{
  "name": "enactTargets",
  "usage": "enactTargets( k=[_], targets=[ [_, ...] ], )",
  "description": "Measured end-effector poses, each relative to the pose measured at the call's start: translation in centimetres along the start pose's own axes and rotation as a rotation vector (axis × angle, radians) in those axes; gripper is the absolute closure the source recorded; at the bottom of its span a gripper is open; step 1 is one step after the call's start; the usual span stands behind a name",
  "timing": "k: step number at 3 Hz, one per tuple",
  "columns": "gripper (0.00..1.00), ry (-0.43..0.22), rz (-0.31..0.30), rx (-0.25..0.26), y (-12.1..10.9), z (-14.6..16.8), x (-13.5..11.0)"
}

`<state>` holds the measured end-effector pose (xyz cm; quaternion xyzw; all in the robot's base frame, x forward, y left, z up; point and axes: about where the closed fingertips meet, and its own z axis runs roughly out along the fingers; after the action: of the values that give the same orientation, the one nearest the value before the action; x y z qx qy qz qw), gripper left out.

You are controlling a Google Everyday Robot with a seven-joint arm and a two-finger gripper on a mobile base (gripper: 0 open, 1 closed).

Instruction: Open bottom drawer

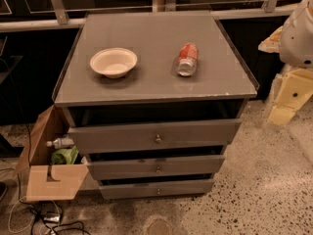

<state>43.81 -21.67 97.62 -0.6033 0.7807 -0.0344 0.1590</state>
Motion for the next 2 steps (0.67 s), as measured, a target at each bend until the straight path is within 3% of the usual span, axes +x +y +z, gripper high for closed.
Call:
enactTargets(
  k=[1, 2],
  targets=[
    [0.00, -0.006, -0.003, -0.004, 0.3, 0.5, 0.1],
    [0.00, -0.053, 0.002, -0.038, 2.9, 4.1, 0.6]
  ],
)
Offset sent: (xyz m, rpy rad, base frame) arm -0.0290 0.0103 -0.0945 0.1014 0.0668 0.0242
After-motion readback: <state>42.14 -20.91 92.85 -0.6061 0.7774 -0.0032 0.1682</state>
